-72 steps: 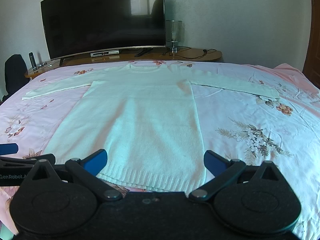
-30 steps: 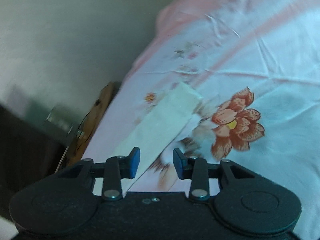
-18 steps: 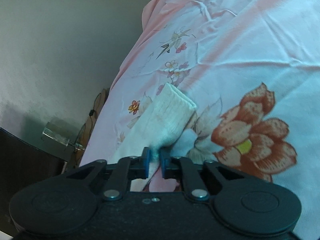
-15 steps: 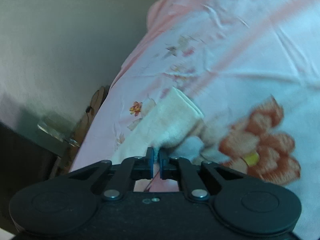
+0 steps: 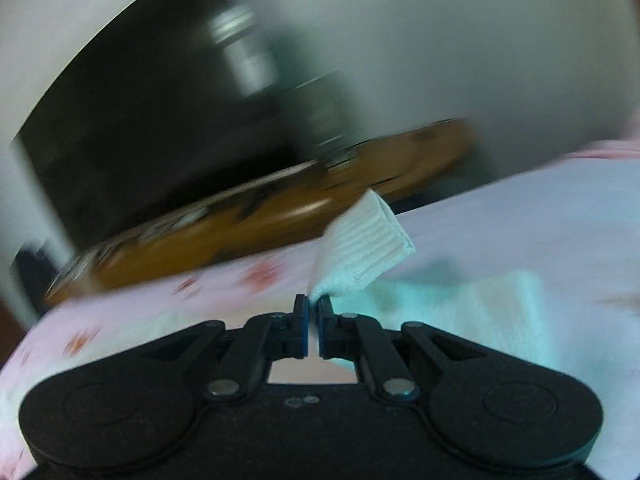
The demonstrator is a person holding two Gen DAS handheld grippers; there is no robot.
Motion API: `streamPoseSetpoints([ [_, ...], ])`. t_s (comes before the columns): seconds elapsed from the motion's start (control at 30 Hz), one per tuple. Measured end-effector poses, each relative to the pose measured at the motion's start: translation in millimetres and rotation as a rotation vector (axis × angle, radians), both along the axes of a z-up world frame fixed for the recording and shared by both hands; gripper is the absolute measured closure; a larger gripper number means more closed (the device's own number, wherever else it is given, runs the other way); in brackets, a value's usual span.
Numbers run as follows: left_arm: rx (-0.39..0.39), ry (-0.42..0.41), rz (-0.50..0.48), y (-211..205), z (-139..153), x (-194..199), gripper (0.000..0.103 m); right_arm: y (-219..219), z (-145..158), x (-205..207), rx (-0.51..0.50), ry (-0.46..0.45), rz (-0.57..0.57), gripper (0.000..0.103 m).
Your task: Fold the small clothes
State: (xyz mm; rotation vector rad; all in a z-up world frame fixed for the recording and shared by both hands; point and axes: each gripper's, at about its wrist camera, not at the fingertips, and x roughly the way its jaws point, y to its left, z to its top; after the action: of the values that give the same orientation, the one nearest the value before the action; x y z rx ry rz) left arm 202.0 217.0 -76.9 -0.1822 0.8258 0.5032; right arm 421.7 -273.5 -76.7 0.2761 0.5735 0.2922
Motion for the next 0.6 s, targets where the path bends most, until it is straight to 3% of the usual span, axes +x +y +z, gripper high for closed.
streamPoseSetpoints([
  [0.1,0.0,0.014,0.015,5.8,-2.2,-9.9,0.0,87.6,-18.4,2.7,-0.04,0.044,0.159,0.098],
  [0.23,-0.014,0.015,0.022,5.2,-2.9,-13.5,0.0,166.9,-44.3,-2.2,-0.099,0.09,0.309,0.098],
  [0.27,-0.019,0.011,0.018,3.8,-2.4,-13.3,0.0,179.6,-47.0,-7.5,-0.111,0.092,0.355,0.095],
  [0.33,-0.034,-0.004,0.001,-2.6,-1.7,-7.1,0.0,202.1,-48.5,-22.8,-0.172,0.063,0.426,0.077],
  [0.43,-0.075,-0.047,-0.041,-17.8,1.7,13.1,0.0,198.3,-35.7,-56.3,-0.185,-0.017,0.431,0.082],
  [0.6,-0.127,-0.14,-0.203,-75.4,16.4,80.5,0.001,139.3,-23.9,-69.4,-0.15,-0.039,0.267,0.08],
])
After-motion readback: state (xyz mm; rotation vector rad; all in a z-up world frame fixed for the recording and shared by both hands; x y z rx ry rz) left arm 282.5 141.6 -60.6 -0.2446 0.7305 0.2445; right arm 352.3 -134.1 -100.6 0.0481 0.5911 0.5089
